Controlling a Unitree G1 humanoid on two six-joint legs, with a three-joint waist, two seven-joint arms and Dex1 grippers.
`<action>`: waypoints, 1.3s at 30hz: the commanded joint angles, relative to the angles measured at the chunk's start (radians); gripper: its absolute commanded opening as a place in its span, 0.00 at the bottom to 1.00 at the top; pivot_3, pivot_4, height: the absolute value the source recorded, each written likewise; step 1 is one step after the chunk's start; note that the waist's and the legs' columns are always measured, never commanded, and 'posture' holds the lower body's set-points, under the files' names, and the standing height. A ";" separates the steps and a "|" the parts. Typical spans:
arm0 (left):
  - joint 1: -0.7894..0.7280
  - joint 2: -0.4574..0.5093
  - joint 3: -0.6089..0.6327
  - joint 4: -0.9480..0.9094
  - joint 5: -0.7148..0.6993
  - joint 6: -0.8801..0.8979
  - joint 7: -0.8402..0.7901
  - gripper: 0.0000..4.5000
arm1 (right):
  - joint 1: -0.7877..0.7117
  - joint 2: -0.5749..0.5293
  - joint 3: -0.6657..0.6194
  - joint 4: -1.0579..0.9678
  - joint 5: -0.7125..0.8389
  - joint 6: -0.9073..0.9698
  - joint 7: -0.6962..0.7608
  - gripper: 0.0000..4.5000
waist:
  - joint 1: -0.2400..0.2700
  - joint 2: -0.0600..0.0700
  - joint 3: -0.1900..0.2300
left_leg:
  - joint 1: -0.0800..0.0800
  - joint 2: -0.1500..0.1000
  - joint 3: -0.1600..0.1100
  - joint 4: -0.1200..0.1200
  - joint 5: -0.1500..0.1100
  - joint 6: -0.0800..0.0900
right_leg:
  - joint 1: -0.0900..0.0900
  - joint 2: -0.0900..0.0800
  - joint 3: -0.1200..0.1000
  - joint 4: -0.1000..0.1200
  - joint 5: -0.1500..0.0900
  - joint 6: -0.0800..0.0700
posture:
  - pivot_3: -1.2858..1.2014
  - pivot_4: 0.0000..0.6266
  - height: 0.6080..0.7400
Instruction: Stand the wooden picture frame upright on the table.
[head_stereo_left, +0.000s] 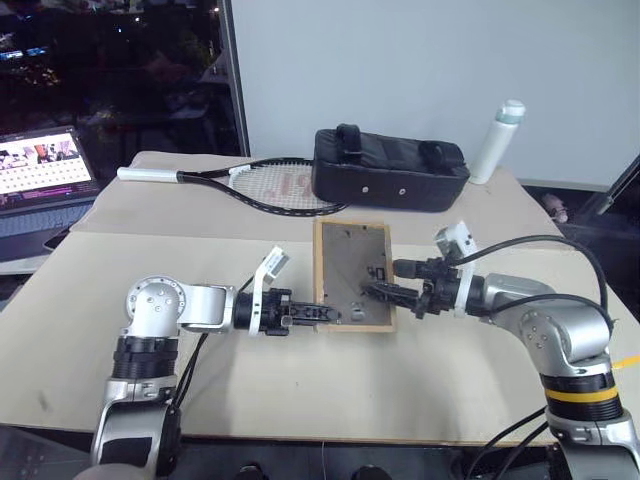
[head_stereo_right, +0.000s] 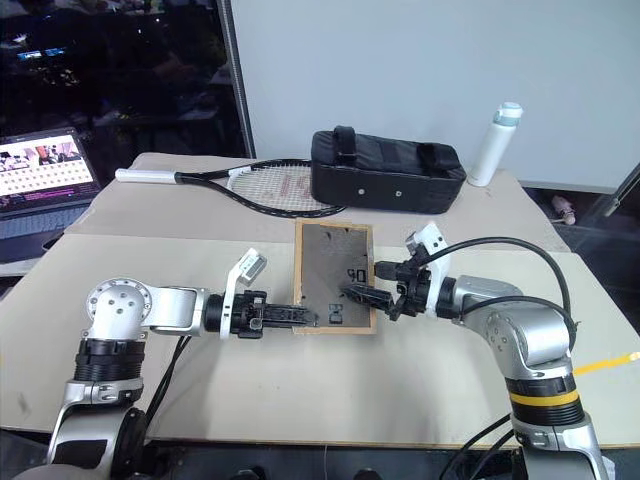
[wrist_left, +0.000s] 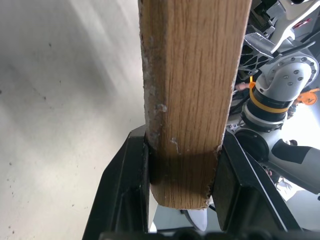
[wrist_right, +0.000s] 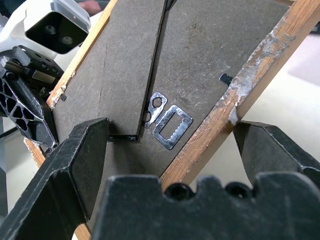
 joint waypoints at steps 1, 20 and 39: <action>-0.016 0.003 0.000 -0.015 -0.008 0.008 -0.067 0.25 | -0.027 -0.083 -0.072 0.026 -0.031 -0.040 -0.001 0.99 | 0.004 0.000 0.000 | 0.000 0.000 0.000 0.000 0.000 0.000 | 0.000 0.000 0.000 0.000 0.000 0.000 | 0.52 0.24 0.81; -0.092 -0.053 0.010 0.027 0.079 -0.025 -0.111 0.25 | -0.093 -0.032 -0.002 -0.083 0.085 0.017 -0.018 0.99 | 0.001 0.000 0.001 | -0.001 0.000 -0.001 0.000 0.000 0.000 | 0.000 0.000 -0.001 0.000 0.000 0.000 | 0.52 0.24 0.81; -0.161 0.000 -0.029 0.128 0.132 0.022 -0.292 0.25 | -0.027 -0.091 -0.018 -0.145 0.085 -0.146 0.174 0.99 | 0.002 0.000 0.001 | -0.001 0.000 -0.001 0.000 0.000 0.000 | 0.000 0.000 -0.001 0.001 -0.001 0.001 | 0.52 0.24 0.81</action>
